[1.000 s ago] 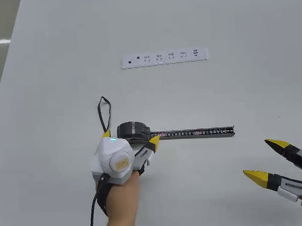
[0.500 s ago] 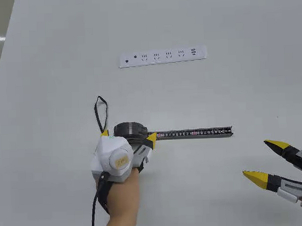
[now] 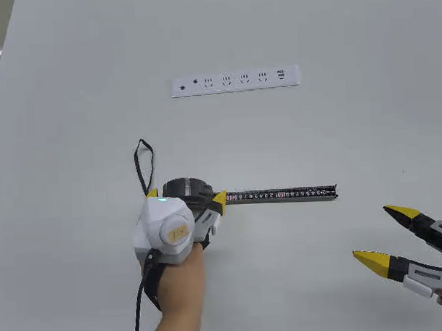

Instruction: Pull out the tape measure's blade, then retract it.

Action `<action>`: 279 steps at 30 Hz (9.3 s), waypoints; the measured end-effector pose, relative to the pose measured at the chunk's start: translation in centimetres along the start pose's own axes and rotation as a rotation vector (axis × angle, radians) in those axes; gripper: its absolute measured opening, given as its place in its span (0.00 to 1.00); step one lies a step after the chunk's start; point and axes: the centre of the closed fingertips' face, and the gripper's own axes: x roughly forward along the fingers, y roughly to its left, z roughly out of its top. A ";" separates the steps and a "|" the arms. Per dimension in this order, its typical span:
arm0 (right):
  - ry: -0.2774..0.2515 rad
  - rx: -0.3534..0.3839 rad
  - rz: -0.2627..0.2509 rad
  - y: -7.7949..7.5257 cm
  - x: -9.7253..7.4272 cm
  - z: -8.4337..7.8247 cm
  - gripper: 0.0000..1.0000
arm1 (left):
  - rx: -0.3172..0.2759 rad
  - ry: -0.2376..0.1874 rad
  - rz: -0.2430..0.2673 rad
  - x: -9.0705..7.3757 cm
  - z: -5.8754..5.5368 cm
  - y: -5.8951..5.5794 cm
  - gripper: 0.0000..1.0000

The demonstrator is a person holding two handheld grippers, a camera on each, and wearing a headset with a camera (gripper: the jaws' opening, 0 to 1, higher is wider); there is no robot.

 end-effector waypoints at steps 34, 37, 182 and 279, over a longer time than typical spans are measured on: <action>-0.001 0.021 0.000 -0.1 -0.3 -0.8 0.62 | -0.083 0.041 0.036 0.7 -0.7 0.7 0.65; 0.000 0.022 0.001 -0.1 -0.3 -0.9 0.62 | -0.086 0.043 0.036 0.8 -0.7 0.9 0.63; 0.169 -0.446 0.248 -6.5 10.4 -3.6 0.13 | -0.106 0.068 0.054 1.2 -1.2 0.8 0.65; 0.125 -0.399 0.302 -2.3 14.6 -2.8 0.12 | -0.110 0.073 0.051 1.2 -1.3 0.9 0.63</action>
